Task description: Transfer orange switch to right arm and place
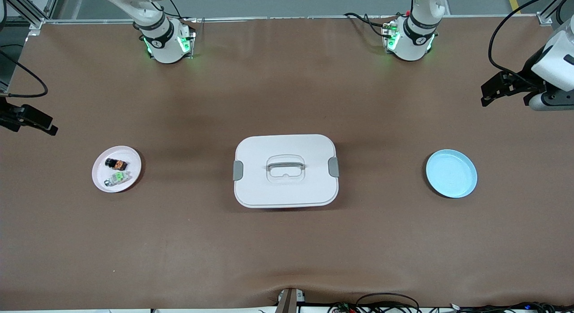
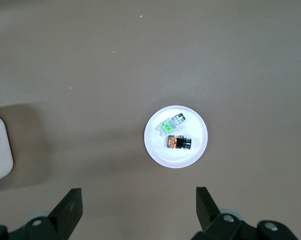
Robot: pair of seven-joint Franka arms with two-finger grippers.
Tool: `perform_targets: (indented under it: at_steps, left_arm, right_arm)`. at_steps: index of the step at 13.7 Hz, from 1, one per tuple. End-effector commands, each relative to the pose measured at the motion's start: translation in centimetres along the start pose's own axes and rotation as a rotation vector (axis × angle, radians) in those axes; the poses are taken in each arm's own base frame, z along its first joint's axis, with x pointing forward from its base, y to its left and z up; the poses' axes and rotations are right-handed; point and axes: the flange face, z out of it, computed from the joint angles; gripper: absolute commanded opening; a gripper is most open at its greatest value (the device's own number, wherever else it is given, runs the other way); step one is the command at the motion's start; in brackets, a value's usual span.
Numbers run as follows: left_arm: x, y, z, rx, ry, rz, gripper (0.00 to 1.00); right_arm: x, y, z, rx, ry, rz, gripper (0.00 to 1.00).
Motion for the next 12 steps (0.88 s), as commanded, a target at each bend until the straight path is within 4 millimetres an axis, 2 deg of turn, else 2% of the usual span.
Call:
perform_targets:
  at_steps: [1, 3, 12]
  left_arm:
    - [-0.3, -0.1, -0.6, -0.003, 0.006, 0.016, 1.0]
    - [-0.3, -0.1, -0.7, -0.003, 0.008, 0.015, 1.0]
    - [0.0, -0.3, -1.6, 0.001, 0.03, 0.007, 1.0]
  right_arm:
    - [-3.6, 0.7, -0.7, 0.02, 0.059, 0.031, 1.0]
    - [-3.9, 1.0, -1.0, 0.012, 0.07, 0.031, 1.0]
    - [-4.6, -0.4, -1.6, 0.007, -0.038, -0.009, 1.0]
